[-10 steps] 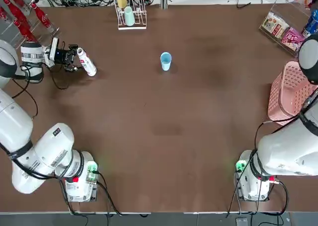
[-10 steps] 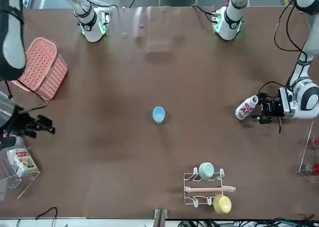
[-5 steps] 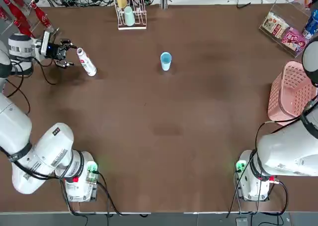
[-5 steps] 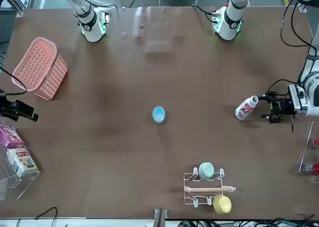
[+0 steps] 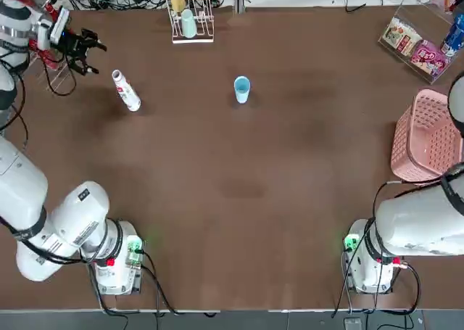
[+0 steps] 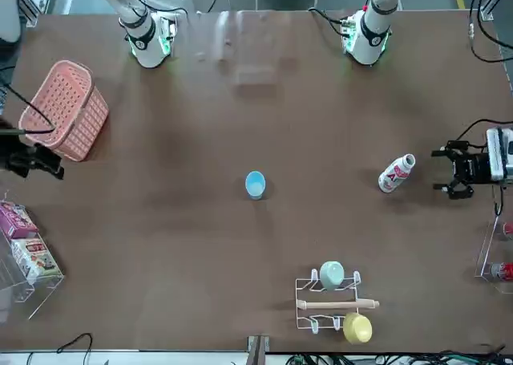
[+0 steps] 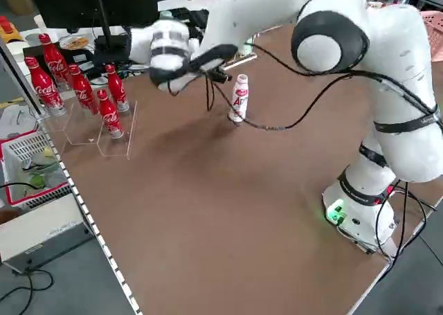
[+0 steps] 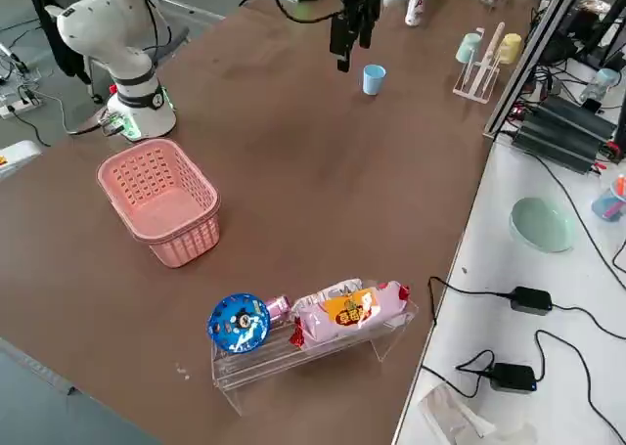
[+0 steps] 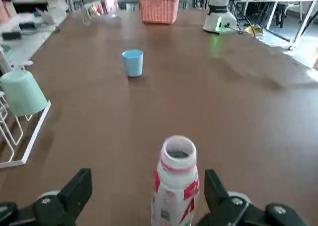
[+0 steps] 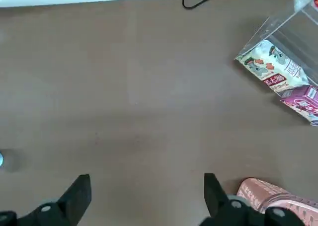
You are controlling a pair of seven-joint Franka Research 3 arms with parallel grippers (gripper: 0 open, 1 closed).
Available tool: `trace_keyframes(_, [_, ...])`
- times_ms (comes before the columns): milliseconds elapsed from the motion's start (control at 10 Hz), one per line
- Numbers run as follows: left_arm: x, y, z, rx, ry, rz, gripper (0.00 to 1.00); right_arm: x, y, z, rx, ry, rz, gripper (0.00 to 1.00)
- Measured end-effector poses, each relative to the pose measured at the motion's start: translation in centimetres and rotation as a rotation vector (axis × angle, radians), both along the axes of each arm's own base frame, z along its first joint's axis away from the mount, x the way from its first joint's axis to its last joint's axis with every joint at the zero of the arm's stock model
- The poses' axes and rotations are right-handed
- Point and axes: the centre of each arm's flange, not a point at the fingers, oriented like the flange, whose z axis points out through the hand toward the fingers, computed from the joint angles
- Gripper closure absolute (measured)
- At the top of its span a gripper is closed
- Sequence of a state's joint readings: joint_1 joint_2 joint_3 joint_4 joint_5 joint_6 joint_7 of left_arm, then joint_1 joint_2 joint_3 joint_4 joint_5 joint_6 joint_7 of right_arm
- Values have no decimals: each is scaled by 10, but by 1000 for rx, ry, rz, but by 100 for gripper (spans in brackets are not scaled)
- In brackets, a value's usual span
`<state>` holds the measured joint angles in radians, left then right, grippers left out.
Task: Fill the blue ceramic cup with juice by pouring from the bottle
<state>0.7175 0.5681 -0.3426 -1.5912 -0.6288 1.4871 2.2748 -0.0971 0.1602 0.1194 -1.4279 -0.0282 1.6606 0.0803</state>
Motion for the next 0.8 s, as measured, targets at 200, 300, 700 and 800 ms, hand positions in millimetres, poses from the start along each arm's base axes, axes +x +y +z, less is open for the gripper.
trace_keyframes(200, [12, -32, 40, 108, 39, 23, 0, -15, 14, 5, -5, 11, -23, 0])
trace_keyframes(300, [17, -42, 50, 171, 66, 50, 0, -18, 17, 7, -6, 10, -26, 0])
trace_keyframes(700, [40, -88, 114, 426, 172, 210, 0, -19, 18, 9, -6, 4, -29, 0])
trace_keyframes(800, [42, -103, 136, 502, 186, 280, 0, -20, 18, 11, -6, 1, -30, 0])
